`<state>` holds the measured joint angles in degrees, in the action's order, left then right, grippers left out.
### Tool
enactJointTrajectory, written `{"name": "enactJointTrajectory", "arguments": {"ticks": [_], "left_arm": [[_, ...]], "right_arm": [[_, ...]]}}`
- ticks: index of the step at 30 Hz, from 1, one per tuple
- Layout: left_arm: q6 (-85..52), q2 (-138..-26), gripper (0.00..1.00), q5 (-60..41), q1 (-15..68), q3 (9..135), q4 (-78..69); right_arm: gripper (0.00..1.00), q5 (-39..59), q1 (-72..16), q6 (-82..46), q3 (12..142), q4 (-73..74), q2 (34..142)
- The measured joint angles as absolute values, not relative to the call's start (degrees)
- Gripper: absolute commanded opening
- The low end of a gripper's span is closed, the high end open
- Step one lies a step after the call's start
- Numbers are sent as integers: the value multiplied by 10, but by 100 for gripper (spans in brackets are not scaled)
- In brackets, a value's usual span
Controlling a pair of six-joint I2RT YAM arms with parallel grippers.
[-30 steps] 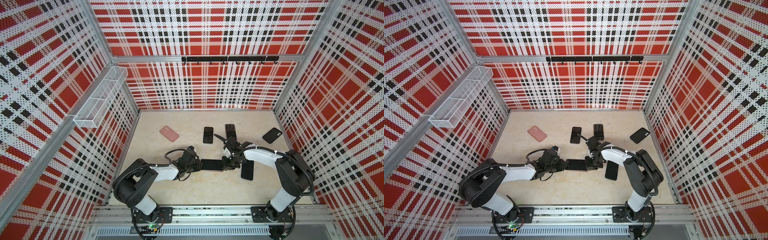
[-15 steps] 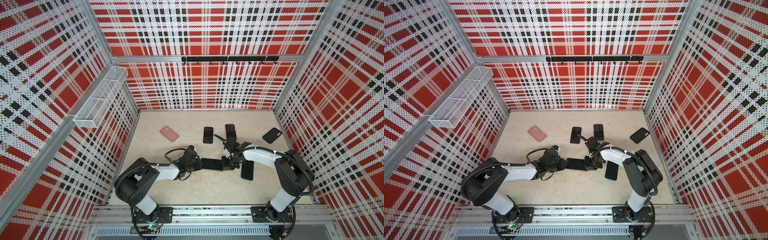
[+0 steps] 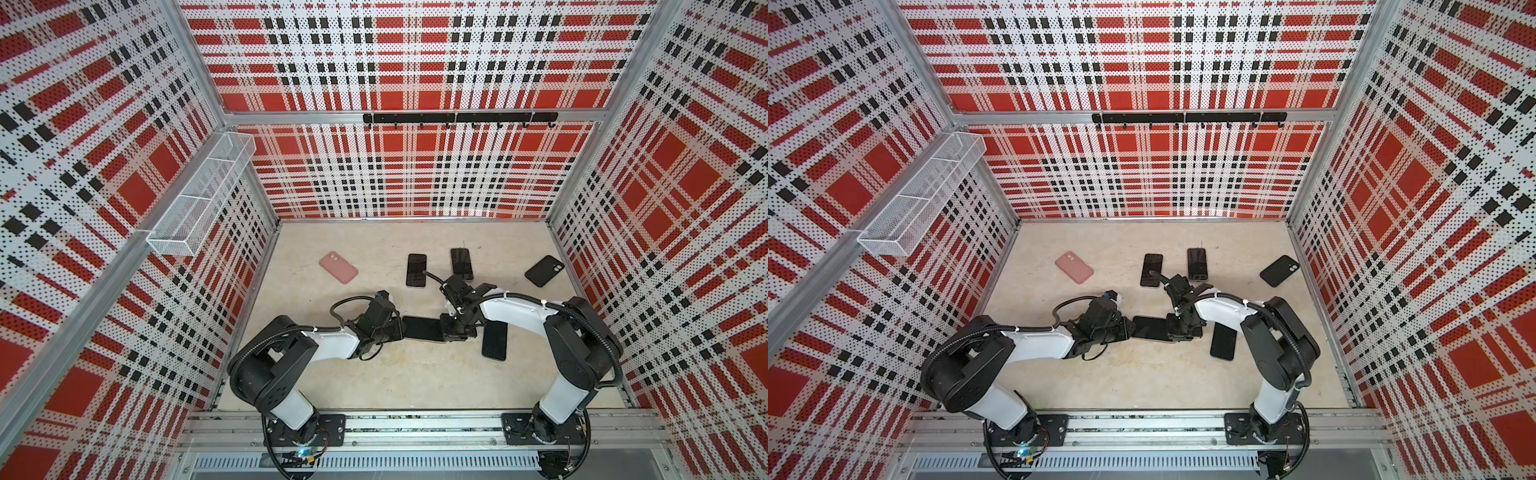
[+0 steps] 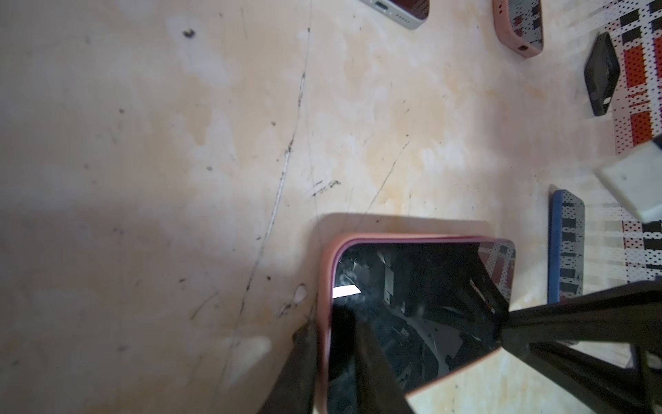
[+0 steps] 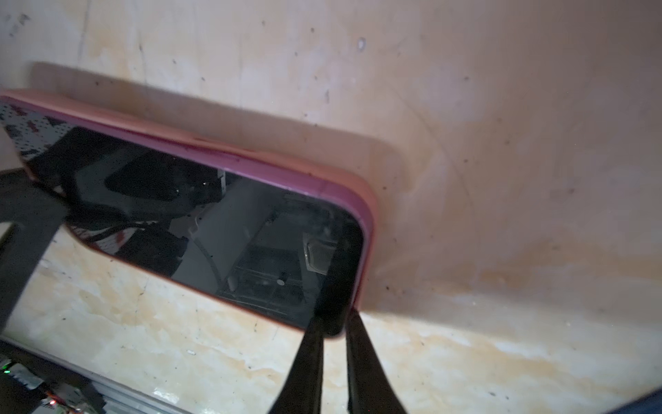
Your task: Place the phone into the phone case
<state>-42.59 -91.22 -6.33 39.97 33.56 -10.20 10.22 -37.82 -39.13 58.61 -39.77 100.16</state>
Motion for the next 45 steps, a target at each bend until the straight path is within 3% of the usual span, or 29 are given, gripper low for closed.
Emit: {"name": "enactJointTrajectory", "arguments": {"ticks": [6,9,18,45], "left_arm": [[-411,-894,29,-92,397,346,-44],[-405,-894,32,-102,390,357,-23],[-400,-894,32,-105,367,369,-7],[-400,-925,23,-105,365,370,-49]], "right_arm": [[31,48,-378,-368,610,-441,989],[32,33,-361,-354,625,-464,972],[27,53,-321,-300,640,-459,941],[16,105,-320,-245,691,-422,1058]]}}
